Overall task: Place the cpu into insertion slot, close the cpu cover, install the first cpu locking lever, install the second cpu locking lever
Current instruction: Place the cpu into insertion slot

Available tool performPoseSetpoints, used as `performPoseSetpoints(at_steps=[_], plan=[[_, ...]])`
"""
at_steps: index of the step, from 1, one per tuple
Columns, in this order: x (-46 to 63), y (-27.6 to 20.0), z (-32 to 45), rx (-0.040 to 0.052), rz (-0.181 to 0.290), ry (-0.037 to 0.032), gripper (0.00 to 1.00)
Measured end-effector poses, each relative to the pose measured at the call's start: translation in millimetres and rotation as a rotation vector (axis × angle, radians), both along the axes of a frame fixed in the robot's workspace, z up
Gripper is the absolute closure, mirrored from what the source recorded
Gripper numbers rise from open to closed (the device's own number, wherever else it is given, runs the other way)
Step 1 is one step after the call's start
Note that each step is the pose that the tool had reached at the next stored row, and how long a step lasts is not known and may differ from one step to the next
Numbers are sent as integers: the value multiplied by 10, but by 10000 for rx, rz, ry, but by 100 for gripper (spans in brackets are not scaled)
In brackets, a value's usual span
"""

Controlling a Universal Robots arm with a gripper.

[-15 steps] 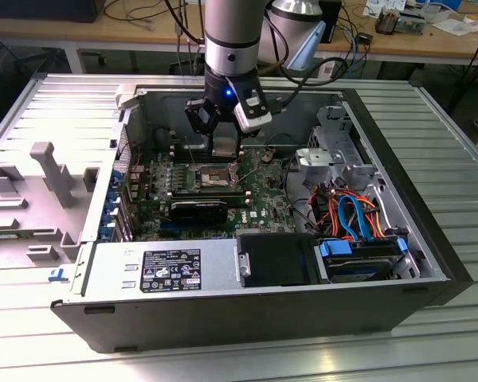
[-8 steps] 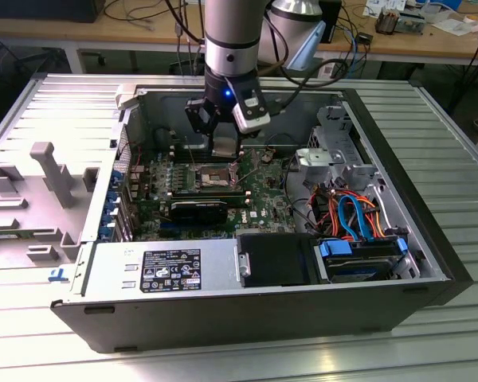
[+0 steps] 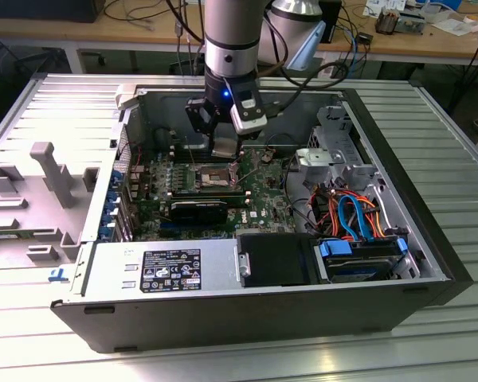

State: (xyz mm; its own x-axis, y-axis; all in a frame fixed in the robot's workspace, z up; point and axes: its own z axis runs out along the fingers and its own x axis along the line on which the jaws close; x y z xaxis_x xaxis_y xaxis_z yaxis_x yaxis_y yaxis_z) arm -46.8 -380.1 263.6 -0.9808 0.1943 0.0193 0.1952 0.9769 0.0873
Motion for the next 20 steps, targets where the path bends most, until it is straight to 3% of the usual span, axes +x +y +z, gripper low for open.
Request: performPoseSetpoints(at_steps=[20], plan=[[0,-8,-24,0,-1496,0,46]])
